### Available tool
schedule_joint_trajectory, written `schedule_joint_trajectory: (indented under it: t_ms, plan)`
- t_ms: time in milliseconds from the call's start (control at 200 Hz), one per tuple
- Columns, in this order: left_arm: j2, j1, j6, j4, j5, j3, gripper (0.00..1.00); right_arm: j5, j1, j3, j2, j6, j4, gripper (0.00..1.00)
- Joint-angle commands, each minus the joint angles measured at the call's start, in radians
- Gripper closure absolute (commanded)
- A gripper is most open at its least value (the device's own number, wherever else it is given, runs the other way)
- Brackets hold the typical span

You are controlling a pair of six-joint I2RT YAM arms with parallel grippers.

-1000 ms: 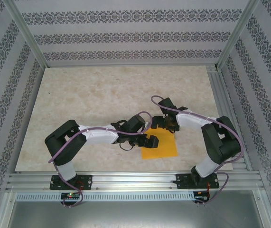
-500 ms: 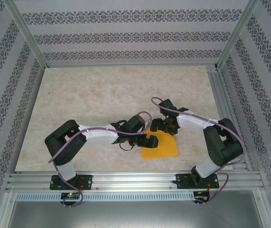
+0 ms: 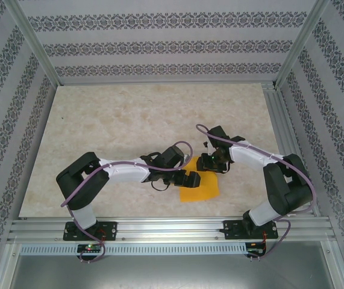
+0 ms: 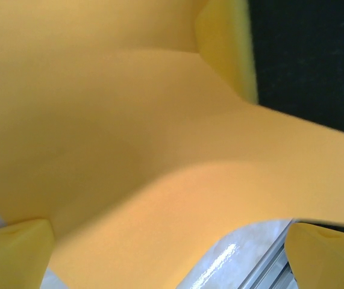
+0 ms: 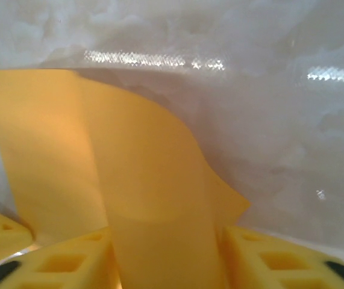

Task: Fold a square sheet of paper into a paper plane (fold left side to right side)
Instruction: Pick up the square sheet of paper from the bottom-center of the table.

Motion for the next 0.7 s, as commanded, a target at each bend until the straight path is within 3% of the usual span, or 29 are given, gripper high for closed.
schedule_joint_trajectory:
  t_ms: [0,300,505,694]
  plan:
    - [-0.088,0.01,0.027,-0.045,-0.03,0.018,0.01,-0.103,-0.045,-0.035,-0.045,-0.002,0.037,0.61]
    - [-0.351,0.199,0.084,-0.15,-0.012,-0.002,0.0,-0.346,-0.203,-0.097,-0.179,0.059,0.162,0.67]
    - [-0.519,0.386,0.032,-0.095,0.151,-0.073,0.0,-0.561,-0.307,-0.073,-0.268,0.145,0.271,0.68]
    - [-0.598,0.507,-0.065,0.095,0.336,-0.113,0.0,-0.711,-0.329,0.011,-0.33,0.286,0.426,0.68]
